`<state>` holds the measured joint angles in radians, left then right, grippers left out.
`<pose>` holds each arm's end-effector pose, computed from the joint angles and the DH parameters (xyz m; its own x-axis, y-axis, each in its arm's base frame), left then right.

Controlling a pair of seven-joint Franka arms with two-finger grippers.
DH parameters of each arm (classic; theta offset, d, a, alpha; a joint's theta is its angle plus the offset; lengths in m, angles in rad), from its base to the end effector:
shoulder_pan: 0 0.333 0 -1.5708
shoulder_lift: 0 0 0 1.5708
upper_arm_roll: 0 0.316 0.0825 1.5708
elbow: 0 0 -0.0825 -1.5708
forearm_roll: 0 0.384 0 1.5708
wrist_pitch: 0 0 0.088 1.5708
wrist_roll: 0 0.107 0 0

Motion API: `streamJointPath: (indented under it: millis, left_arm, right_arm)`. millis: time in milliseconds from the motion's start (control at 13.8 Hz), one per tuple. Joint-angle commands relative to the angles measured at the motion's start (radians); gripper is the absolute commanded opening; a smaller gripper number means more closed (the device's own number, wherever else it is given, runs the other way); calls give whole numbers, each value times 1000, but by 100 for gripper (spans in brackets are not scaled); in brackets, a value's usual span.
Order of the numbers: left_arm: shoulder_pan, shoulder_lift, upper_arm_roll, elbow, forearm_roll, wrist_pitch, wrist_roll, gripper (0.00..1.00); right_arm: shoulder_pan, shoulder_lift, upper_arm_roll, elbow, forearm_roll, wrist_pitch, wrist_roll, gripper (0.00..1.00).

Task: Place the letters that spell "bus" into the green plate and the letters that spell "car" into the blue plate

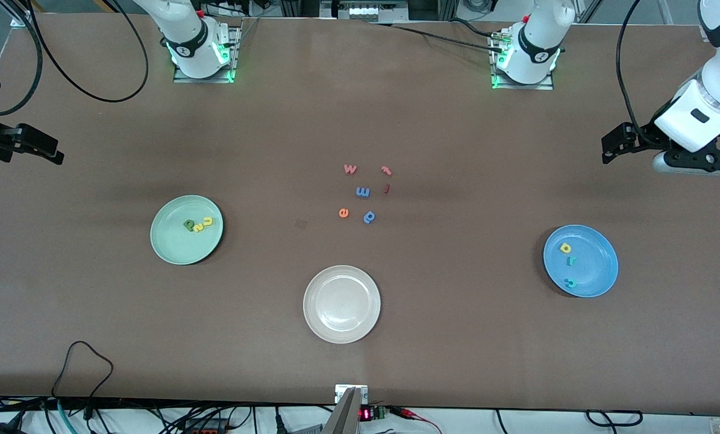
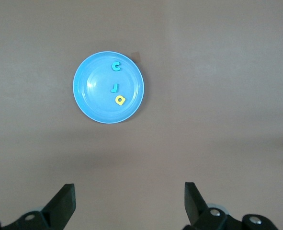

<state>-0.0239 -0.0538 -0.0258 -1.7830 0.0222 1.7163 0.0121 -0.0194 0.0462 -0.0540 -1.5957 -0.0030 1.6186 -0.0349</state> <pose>0.5436 -0.0253 0.5658 0.9978 -0.0649 -0.0132 -0.0652 -0.9976 -0.0232 0.5699 -0.0415 0.5909 0.9990 -0.0383 -0.0234 -0.0382 -0.9993 0.0047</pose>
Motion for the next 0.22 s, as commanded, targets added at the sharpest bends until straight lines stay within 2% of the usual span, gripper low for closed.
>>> streamJointPath:
  millis: [0, 145]
  left_arm:
    - [-16, -4, 6, 13, -21, -27, 26, 100]
    - [-13, -4, 7, 13, -21, -34, 28, 100]
  right_arm:
    - [1, -26, -3, -15, 0, -9, 9, 100]
    - [1, -28, -1, -13, 0, -9, 9, 100]
